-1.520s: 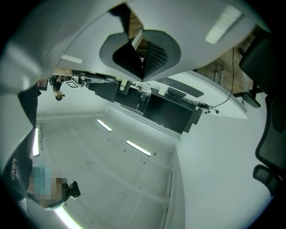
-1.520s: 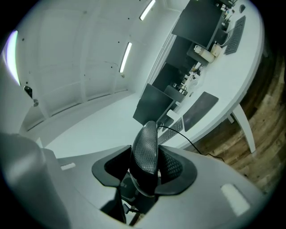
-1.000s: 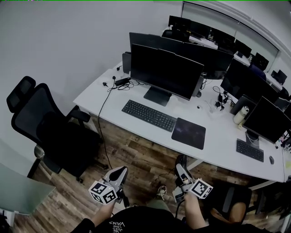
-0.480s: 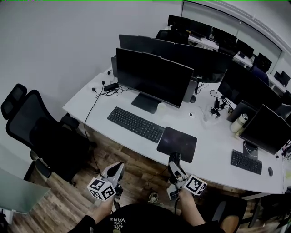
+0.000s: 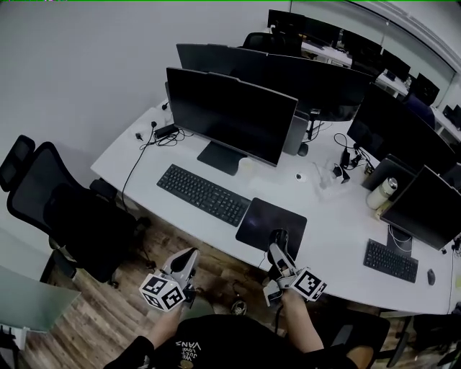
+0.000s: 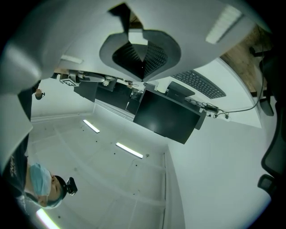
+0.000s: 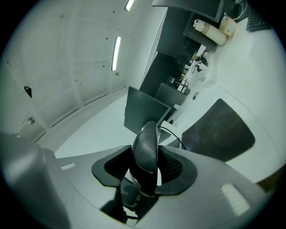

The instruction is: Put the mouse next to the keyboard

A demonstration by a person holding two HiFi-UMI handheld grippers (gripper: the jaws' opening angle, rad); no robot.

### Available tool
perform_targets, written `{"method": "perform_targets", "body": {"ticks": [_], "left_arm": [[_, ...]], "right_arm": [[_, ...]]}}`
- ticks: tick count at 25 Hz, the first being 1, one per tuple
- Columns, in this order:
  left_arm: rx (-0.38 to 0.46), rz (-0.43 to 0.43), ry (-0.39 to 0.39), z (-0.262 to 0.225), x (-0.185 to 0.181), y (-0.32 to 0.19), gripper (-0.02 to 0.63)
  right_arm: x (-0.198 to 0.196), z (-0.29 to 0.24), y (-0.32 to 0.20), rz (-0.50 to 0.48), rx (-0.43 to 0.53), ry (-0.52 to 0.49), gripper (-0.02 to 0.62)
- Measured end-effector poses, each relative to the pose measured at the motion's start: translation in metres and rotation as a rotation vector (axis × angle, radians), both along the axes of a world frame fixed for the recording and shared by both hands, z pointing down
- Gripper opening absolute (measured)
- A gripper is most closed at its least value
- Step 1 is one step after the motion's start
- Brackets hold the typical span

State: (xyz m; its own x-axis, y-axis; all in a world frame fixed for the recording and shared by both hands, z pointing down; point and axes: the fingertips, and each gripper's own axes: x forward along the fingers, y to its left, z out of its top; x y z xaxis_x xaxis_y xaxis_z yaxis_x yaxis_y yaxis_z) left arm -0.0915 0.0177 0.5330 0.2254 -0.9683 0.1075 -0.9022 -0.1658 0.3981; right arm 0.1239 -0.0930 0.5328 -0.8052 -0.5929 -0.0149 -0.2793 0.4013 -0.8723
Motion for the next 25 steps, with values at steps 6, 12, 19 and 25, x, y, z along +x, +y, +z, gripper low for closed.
{"method": "perform_targets", "body": {"ticks": [6, 12, 19, 25], "left_arm": [[-0.011, 0.031, 0.010, 0.007, -0.005, -0.034, 0.000], [-0.016, 0.120, 0.015, 0.010, -0.017, -0.077, 0.000], [-0.033, 0.221, 0.030, 0.016, -0.038, -0.125, 0.000], [-0.051, 0.299, 0.045, 0.027, -0.052, -0.159, 0.000]], "right_arm": [[-0.004, 0.025, -0.026, 0.052, -0.079, 0.021, 0.184], [-0.024, 0.046, -0.061, 0.108, -0.109, 0.064, 0.183], [-0.053, 0.080, -0.105, 0.171, -0.152, 0.127, 0.183], [-0.068, 0.115, -0.134, 0.216, -0.215, 0.188, 0.183]]}}
